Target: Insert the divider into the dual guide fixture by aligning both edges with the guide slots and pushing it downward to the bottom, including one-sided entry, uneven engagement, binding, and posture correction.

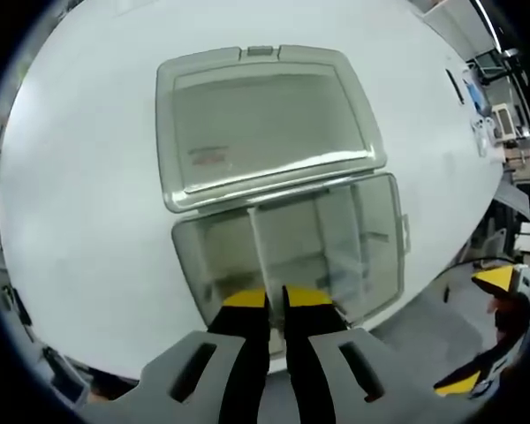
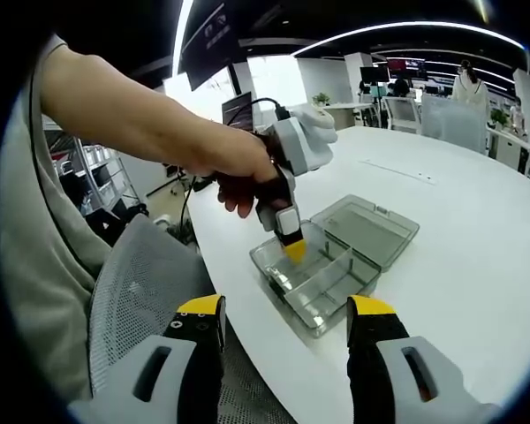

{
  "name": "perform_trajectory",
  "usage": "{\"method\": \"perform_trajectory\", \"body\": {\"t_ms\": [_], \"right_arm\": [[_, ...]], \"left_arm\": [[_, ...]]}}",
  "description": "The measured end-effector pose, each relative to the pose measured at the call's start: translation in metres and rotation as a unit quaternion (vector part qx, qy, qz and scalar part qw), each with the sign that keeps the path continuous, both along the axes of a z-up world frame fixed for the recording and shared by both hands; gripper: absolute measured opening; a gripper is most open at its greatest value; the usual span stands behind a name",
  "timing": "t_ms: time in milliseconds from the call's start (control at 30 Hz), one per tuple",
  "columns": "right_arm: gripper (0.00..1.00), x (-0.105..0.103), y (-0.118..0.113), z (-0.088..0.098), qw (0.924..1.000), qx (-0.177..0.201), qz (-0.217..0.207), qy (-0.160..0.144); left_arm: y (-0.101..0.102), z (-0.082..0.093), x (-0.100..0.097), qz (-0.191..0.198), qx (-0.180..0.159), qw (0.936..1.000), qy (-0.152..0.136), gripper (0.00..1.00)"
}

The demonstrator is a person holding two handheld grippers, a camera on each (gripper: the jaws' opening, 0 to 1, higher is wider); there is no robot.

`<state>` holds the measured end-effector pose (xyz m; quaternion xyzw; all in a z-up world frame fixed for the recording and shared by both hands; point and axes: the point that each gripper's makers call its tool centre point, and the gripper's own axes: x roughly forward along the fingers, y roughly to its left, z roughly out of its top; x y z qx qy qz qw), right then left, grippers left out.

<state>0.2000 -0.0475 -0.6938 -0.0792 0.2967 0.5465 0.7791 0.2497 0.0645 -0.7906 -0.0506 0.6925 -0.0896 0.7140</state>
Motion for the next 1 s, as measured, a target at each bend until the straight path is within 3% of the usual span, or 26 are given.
{"method": "perform_trajectory", "body": {"t_ms": [367,1000], "right_arm": [[0.53,0.0014,-0.0001,0.0003,1.0,0.0,0.0,0.001],[0.52,0.0022,0.0016,-0.0034,1.0,0.001,-0.001,0.004]], "left_arm": [[-0.002,-0.0018,0.0012,-0.02,0.018,0.9996,-0.005,0.02],[-0.0008,-0.0013,0.0008,-0.012,0.003,0.9997,-0.022,0.02]]}}
